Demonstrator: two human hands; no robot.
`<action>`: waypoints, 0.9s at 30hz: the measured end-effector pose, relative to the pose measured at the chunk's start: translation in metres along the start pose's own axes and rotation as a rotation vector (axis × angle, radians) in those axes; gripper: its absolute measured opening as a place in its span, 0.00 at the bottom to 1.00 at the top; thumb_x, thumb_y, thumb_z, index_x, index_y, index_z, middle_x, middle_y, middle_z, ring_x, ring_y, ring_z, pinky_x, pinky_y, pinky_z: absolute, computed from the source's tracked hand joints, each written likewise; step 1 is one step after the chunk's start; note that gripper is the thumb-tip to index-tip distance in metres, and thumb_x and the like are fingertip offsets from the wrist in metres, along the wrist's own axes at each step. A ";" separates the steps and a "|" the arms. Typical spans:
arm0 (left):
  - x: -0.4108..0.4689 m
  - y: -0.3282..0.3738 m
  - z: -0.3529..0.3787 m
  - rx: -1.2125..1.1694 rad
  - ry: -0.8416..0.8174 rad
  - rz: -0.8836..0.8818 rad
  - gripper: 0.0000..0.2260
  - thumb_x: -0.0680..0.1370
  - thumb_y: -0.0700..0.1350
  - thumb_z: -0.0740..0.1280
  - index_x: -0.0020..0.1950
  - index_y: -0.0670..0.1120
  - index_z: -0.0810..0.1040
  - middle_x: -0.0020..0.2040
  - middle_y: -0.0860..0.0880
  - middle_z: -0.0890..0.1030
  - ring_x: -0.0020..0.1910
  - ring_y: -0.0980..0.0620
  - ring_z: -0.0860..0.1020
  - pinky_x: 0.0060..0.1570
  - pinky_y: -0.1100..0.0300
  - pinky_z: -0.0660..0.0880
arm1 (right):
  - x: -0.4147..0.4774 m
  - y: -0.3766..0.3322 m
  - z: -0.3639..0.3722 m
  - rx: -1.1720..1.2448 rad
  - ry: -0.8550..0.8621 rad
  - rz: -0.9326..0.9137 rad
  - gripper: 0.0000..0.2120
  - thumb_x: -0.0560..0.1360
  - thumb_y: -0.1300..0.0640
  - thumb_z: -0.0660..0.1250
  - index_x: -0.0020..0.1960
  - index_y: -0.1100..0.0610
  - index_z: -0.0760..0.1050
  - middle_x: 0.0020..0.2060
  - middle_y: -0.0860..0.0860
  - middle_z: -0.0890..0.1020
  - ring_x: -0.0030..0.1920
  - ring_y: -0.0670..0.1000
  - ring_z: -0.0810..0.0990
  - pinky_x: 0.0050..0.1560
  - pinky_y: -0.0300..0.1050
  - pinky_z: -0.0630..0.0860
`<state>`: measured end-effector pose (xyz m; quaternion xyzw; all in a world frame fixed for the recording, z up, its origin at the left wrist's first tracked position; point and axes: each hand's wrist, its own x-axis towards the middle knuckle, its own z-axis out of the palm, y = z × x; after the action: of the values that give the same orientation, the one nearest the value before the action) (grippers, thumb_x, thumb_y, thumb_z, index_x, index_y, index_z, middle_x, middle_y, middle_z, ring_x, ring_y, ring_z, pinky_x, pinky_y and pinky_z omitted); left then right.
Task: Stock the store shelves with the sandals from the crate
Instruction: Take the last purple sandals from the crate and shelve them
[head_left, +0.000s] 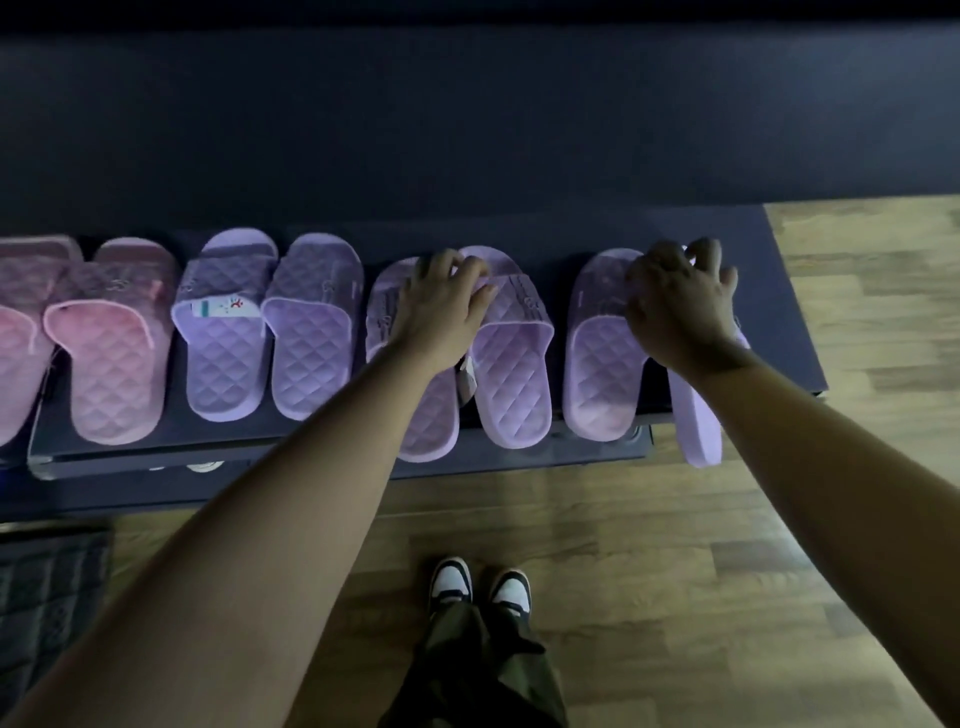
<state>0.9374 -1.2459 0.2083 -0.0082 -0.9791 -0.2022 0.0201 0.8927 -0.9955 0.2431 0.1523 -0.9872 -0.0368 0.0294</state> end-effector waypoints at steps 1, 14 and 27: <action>-0.005 0.000 -0.002 -0.039 0.017 -0.008 0.17 0.79 0.53 0.55 0.59 0.44 0.74 0.57 0.42 0.75 0.56 0.40 0.73 0.52 0.48 0.71 | -0.004 -0.004 -0.001 0.031 0.024 -0.009 0.12 0.73 0.58 0.63 0.54 0.60 0.76 0.56 0.58 0.76 0.58 0.66 0.67 0.48 0.55 0.66; -0.143 -0.003 0.015 -0.075 0.117 -0.353 0.27 0.68 0.61 0.66 0.61 0.47 0.74 0.65 0.43 0.70 0.61 0.40 0.70 0.57 0.48 0.69 | -0.093 -0.123 0.030 0.472 -0.184 -0.072 0.25 0.66 0.48 0.70 0.60 0.55 0.74 0.63 0.58 0.73 0.59 0.65 0.72 0.57 0.57 0.73; -0.106 -0.027 0.018 -0.201 0.135 -0.306 0.28 0.70 0.53 0.73 0.66 0.43 0.71 0.72 0.41 0.63 0.70 0.41 0.63 0.61 0.49 0.70 | -0.055 -0.136 0.034 0.395 -0.204 0.052 0.32 0.68 0.42 0.72 0.67 0.56 0.68 0.70 0.56 0.65 0.62 0.64 0.66 0.61 0.54 0.67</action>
<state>1.0418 -1.2647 0.1766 0.1526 -0.9403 -0.2996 0.0540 0.9833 -1.1060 0.1959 0.1250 -0.9767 0.1427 -0.1002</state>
